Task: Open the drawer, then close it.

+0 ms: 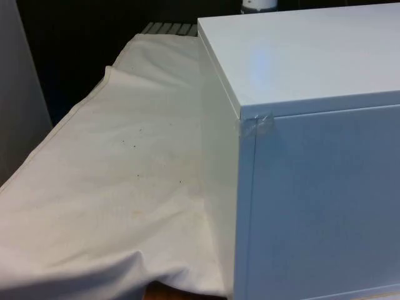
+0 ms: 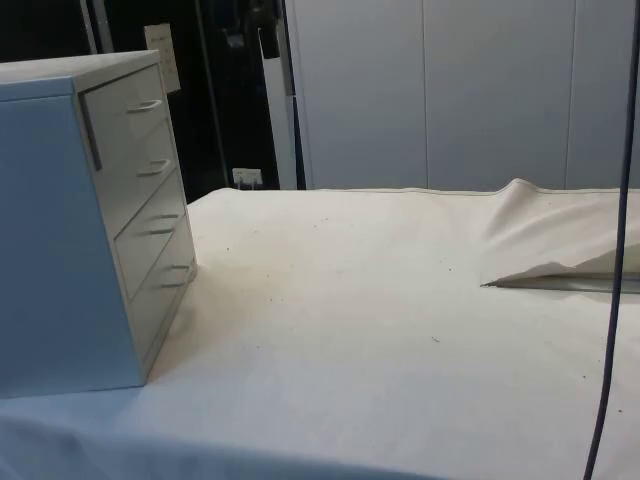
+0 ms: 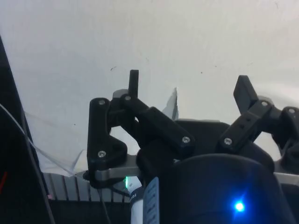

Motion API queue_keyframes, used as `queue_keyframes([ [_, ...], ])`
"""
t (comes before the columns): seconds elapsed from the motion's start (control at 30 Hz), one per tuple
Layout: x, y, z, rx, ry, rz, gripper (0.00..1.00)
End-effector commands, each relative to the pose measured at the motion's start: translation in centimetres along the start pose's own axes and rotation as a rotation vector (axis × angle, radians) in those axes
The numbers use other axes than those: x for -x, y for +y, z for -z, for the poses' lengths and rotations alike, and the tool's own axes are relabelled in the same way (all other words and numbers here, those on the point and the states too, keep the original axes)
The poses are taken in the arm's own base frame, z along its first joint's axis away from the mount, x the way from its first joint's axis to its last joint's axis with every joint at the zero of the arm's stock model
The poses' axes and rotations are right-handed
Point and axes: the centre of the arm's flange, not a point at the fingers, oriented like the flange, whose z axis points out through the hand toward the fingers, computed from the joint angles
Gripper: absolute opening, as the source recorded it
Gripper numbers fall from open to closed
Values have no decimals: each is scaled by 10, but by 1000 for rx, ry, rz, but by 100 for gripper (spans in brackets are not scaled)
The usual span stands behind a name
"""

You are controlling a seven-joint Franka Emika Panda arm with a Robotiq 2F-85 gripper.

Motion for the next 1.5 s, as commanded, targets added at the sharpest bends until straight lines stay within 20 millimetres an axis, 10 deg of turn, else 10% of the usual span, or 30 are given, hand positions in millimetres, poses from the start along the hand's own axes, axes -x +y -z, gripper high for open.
queue_keyframes([
  [0.0,0,-2,0,1,0,-6,100],
  [1.47,-33,-19,-4,16,122,-210,100],
])
